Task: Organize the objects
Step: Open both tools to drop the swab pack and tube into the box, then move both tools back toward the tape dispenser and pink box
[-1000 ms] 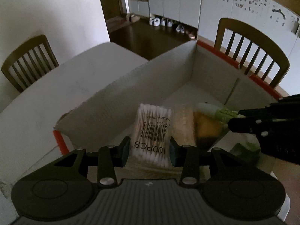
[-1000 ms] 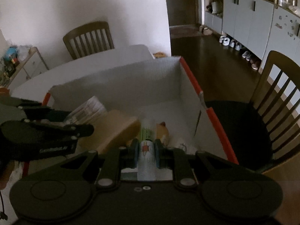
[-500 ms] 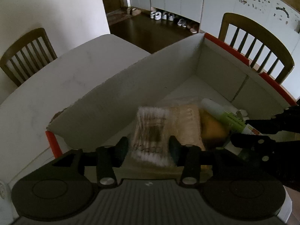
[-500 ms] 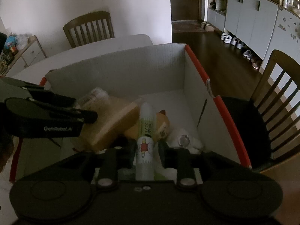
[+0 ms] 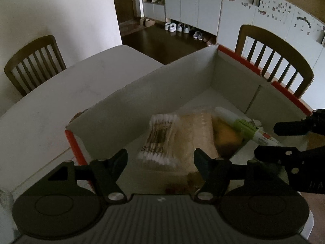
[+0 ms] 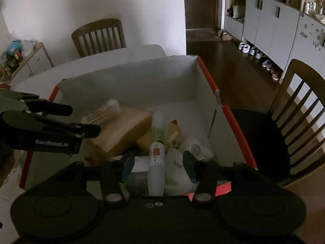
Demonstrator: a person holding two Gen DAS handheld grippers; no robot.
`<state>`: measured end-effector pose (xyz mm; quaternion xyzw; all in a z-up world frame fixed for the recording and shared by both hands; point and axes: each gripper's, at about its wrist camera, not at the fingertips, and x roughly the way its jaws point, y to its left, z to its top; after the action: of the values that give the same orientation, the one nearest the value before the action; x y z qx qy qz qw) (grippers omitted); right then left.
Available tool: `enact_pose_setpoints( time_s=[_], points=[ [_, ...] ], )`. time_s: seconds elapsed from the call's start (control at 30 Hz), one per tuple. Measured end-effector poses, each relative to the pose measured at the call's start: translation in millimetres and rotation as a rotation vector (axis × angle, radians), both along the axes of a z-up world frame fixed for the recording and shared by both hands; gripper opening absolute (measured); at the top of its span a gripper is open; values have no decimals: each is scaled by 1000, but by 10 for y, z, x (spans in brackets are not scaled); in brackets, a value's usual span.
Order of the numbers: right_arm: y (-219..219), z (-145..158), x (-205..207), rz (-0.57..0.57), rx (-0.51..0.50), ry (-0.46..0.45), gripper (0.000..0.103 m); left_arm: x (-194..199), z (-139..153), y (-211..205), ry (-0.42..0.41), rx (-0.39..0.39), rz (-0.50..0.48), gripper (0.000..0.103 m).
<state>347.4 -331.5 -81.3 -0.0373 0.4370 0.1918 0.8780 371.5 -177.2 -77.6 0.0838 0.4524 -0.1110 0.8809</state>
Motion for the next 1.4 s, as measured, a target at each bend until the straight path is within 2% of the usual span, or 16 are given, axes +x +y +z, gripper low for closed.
enact_pose_setpoints(
  time_s=[0.27,0.33,0.4,0.67,0.73,0.83,1.17,1.23,1.4],
  points=[
    [27,182,-168,13,11,-28,54,-232,203,115,-46,-44,10,71],
    [48,229,-219,16,6,-43,57,-291,252,147,-57,-54,13,71],
    [74,277,-279,16,5,-59,64,-363,303,196,-67,-73,16,71],
    [225,417,-508,13,25,-86,70,-670,504,411,-112,-129,-8,71],
    [283,437,-568,7,26,-89,71,-738,540,487,-117,-141,-14,77],
    [385,463,-661,0,25,-95,74,-836,581,594,-129,-150,-22,78],
    [779,496,-956,-26,54,-112,94,-1116,683,1121,-154,-162,-38,79],
    [884,504,-1009,-20,63,-115,95,-1167,691,1243,-157,-166,-39,86],
    [1200,504,-1119,3,74,-107,98,-1260,666,1563,-150,-173,-22,87]
  ],
)
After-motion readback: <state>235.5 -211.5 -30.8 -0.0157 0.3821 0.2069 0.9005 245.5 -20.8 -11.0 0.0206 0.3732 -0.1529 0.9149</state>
